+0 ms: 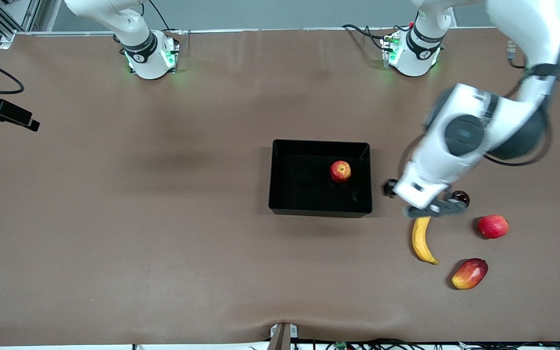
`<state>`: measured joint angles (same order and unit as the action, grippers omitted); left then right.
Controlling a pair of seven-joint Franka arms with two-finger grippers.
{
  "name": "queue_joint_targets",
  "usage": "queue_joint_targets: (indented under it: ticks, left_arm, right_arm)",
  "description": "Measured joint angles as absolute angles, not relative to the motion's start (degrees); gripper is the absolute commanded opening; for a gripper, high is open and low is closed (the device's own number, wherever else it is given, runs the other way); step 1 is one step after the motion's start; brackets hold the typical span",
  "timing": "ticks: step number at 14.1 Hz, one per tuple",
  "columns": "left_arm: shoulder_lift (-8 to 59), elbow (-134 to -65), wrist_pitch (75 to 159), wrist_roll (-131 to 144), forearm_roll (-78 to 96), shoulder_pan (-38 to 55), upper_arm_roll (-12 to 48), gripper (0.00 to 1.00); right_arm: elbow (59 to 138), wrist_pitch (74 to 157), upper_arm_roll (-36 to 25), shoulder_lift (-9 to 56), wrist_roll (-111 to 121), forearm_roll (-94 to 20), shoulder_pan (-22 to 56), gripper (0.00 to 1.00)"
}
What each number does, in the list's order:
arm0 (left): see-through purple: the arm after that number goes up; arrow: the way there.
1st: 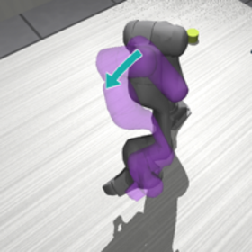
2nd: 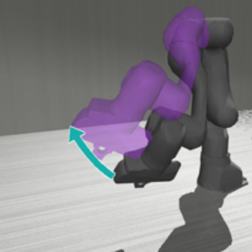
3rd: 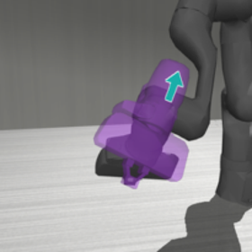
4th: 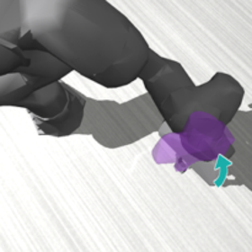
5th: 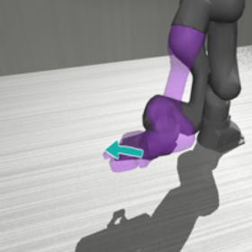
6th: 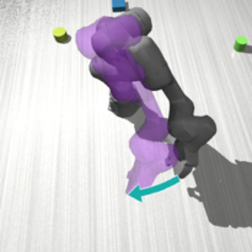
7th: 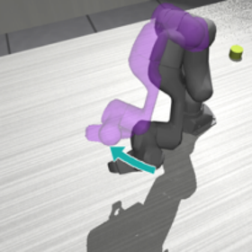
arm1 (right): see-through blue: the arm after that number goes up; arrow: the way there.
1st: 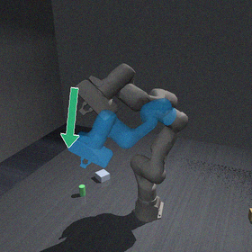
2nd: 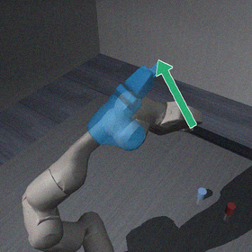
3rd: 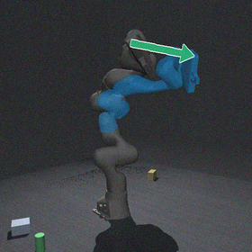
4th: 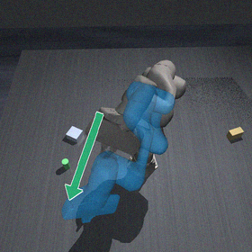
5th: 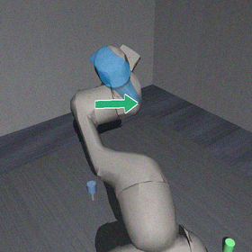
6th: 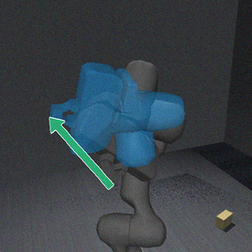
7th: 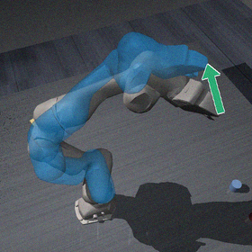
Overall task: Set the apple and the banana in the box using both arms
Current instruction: 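Open the left gripper to drop the apple into the box, then move the left gripper to the yellow banana and grasp it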
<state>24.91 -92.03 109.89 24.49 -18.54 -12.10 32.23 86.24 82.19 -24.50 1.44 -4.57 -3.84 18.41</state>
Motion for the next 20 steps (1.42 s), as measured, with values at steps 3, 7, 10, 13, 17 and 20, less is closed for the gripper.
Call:
queue_joint_targets:
  ticks: [3,7,10,13,17,20]
  left_arm:
    - [29.9,-92.09,116.55,11.35,-18.46,-18.58,31.92,0.88]
    - [38.83,-91.88,127.31,4.94,-19.57,-20.43,31.35,0.72]
    - [43.55,-91.74,133.77,4.74,-23.53,-20.29,31.01,0.68]
    - [46.43,-91.57,136.47,4.74,-23.68,-20.28,30.94,0.61]
    - [47.6,-91.54,137.04,4.82,-23.68,-20.18,30.48,0.0]
    - [47.33,-91.26,136.91,6.68,-23.73,-20.06,29.77,0.0]
  right_arm:
    - [86.3,82.29,-12.18,1.45,0.52,-3.84,3.81,1.0]
    - [86.57,82.31,-3.23,1.44,1.77,-3.82,-5.06,1.0]
    - [86.56,82.36,-2.27,1.41,1.77,-2.39,-5.0,1.0]
    - [86.46,82.63,-2.08,1.37,1.83,-1.16,-4.98,1.0]
    - [86.3,83.08,-1.72,1.22,1.85,-0.74,-4.77,1.0]
    - [86.21,83.12,-1.6,1.14,1.86,-0.73,-4.76,1.0]
